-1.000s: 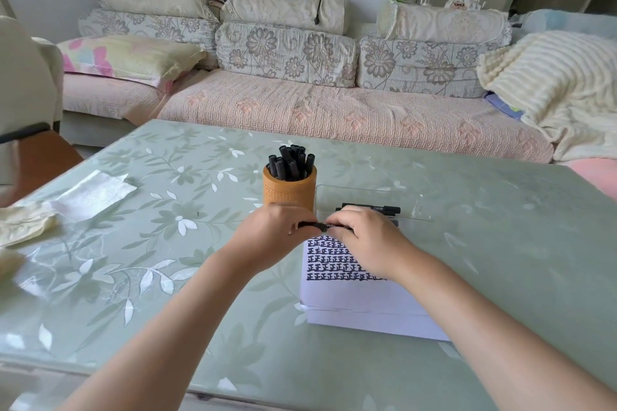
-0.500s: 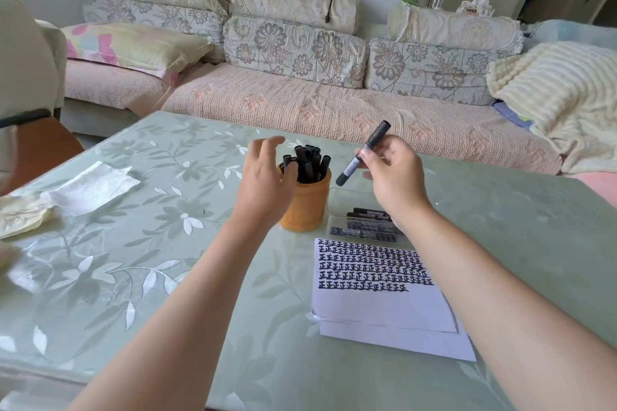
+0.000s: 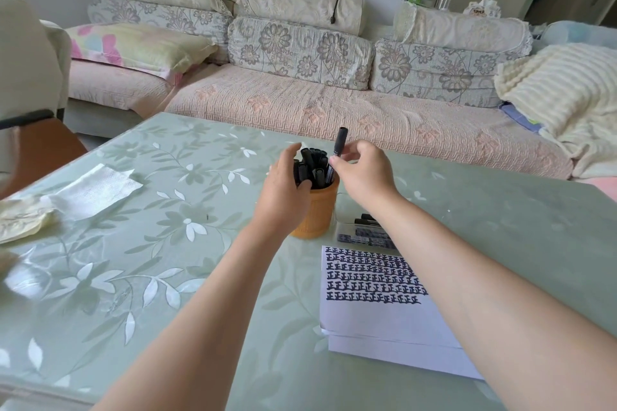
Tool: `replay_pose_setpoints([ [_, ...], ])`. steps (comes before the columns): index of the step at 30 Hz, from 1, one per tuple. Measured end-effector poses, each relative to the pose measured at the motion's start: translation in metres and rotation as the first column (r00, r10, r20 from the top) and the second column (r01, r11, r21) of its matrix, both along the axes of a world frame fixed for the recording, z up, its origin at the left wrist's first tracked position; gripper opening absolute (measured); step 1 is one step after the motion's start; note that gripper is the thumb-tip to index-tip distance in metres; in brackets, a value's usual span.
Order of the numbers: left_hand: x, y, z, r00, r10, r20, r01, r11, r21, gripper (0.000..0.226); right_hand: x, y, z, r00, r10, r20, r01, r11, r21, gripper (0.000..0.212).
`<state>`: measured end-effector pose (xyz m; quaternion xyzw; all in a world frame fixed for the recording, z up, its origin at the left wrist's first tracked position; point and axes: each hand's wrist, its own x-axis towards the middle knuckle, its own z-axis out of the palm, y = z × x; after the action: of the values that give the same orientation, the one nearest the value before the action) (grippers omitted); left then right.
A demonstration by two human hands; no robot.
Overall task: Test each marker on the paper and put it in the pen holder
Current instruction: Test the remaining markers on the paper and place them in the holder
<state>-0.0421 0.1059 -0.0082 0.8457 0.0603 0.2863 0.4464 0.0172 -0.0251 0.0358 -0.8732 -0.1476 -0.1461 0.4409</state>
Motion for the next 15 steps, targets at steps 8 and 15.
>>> replay_pose_setpoints([
  [8,-0.001,0.003,0.011,0.994,0.021,0.105,-0.02,1.0,-0.014,0.054,0.0,0.001,0.0,0.988,0.129,0.091,-0.127,0.992,-0.029,0.052],
  [15,0.0,-0.001,0.012,0.994,-0.097,0.051,0.095,0.995,0.042,0.054,-0.004,-0.003,-0.024,0.973,0.232,-0.007,-0.231,0.964,-0.13,0.045],
])
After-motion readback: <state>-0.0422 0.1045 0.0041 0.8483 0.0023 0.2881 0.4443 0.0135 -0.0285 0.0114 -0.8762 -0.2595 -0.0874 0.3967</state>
